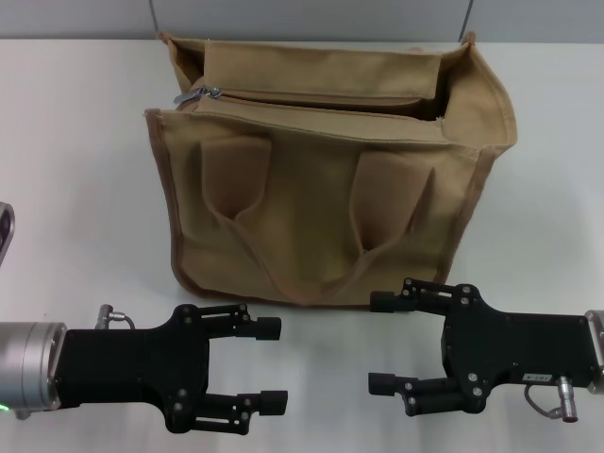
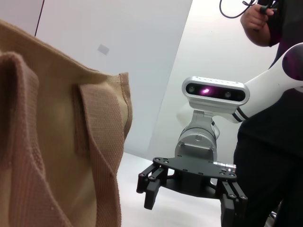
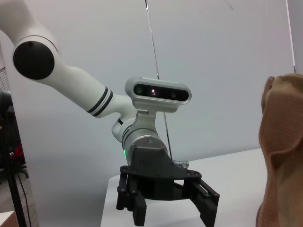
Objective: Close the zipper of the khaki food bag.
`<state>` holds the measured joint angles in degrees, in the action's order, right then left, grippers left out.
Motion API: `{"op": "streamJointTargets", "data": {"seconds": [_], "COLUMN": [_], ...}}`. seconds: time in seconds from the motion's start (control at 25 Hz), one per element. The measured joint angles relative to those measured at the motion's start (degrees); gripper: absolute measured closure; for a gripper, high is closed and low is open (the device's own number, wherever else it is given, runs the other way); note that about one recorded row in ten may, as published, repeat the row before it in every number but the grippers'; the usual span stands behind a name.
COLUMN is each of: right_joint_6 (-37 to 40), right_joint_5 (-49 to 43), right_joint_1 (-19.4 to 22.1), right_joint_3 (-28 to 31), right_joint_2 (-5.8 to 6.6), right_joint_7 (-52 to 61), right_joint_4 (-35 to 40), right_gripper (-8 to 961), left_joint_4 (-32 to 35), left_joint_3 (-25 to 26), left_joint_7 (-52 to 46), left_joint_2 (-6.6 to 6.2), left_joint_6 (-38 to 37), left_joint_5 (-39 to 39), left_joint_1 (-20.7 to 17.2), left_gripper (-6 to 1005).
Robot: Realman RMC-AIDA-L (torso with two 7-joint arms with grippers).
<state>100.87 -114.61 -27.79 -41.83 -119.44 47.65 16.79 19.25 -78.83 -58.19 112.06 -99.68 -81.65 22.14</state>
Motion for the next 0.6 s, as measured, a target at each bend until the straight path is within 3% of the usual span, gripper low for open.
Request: {"op": "streamJointTargets", "data": {"seconds": [0.6], "right_joint_6": [-0.39], "right_joint_5": [0.00], "right_joint_1": [-0.16], "right_joint_3": [0.00], "right_joint_2": [0.00], "right_joint_7": [0.07], "right_joint_4": [0.00], "right_gripper": [124], "left_joint_4": [0.00], "left_joint_3": [0.00], "left_joint_7": [0.00], "left_joint_2": [0.00], "left_joint_6": [-0.06], "left_joint_5": [0.10], "left_joint_1": [0.12], "left_gripper": [217]}}
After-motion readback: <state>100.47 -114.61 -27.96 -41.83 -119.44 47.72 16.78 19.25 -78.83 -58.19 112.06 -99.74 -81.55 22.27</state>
